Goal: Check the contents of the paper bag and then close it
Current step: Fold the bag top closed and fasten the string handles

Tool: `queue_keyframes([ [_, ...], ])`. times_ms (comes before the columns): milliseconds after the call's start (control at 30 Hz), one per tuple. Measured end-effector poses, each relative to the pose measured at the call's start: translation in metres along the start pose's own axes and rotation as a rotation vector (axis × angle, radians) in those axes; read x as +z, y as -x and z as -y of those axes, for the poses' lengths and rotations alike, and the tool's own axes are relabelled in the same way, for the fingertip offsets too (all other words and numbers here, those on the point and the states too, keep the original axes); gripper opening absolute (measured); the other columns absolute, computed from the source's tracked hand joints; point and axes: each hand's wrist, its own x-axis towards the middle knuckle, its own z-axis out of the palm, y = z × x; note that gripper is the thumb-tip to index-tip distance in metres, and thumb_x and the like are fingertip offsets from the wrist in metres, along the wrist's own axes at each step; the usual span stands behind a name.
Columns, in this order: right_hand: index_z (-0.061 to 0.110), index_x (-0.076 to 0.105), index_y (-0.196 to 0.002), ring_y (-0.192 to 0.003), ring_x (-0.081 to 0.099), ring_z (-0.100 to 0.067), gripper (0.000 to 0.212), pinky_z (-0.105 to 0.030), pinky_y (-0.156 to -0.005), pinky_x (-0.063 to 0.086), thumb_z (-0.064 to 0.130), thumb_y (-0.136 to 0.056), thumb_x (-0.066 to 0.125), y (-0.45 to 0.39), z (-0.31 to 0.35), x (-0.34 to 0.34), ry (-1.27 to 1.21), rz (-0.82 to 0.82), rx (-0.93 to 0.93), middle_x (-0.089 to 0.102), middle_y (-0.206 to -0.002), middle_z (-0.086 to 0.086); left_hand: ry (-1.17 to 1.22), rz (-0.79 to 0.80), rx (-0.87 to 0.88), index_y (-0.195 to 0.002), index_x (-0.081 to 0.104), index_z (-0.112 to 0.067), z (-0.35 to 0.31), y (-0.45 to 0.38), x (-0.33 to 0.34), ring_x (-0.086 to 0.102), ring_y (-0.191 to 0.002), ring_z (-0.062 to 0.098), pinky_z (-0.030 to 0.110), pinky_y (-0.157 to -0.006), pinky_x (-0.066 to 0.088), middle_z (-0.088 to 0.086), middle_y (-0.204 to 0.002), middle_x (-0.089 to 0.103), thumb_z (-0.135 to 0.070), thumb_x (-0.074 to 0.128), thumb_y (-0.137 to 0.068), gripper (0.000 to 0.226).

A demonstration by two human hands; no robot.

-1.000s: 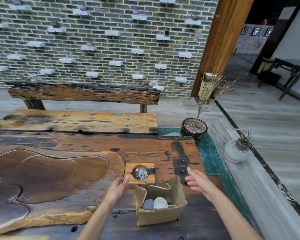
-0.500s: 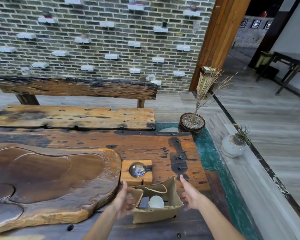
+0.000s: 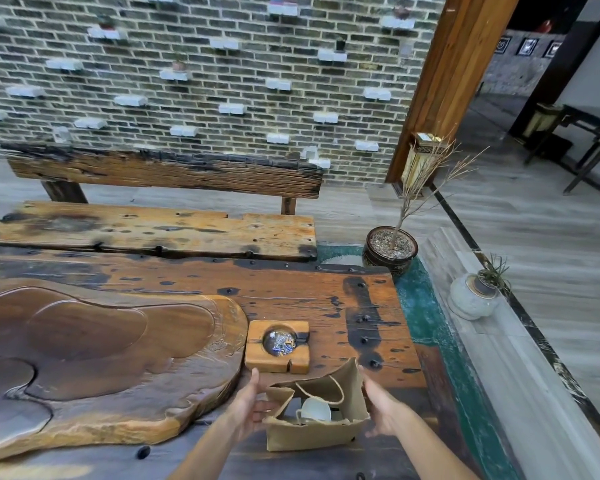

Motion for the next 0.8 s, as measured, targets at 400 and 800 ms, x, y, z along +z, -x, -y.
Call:
queue_keyframes([
  [400,0.008,0.061,-0.121,-0.105,0.064,-0.032,0.051,-0.054,-0.101,0.049,0.045,-0.087,0.069,0.001,0.008,-0.004,0.03,0.176,-0.022,0.07,-0.106,-0.018,-0.009,0.033,0.0,-0.108,0.064,0.001,-0.006,0.0,0.001,0.074,-0.071,0.025,0.031,-0.057,0.058,0.019,-0.09,0.077,-0.016,0.054,-0.097,0.023],
  [800,0.029,0.069,-0.11,-0.11,0.06,-0.011,0.052,-0.027,-0.098,0.048,0.032,-0.063,0.09,-0.02,-0.013,0.002,0.56,-0.043,-0.32,0.065,-0.116,0.007,-0.28,-0.071,0.204,-0.094,0.067,0.001,-0.002,-0.004,-0.009,0.054,-0.076,0.014,0.018,-0.06,0.056,0.0,-0.082,0.055,0.022,0.068,-0.074,0.029],
])
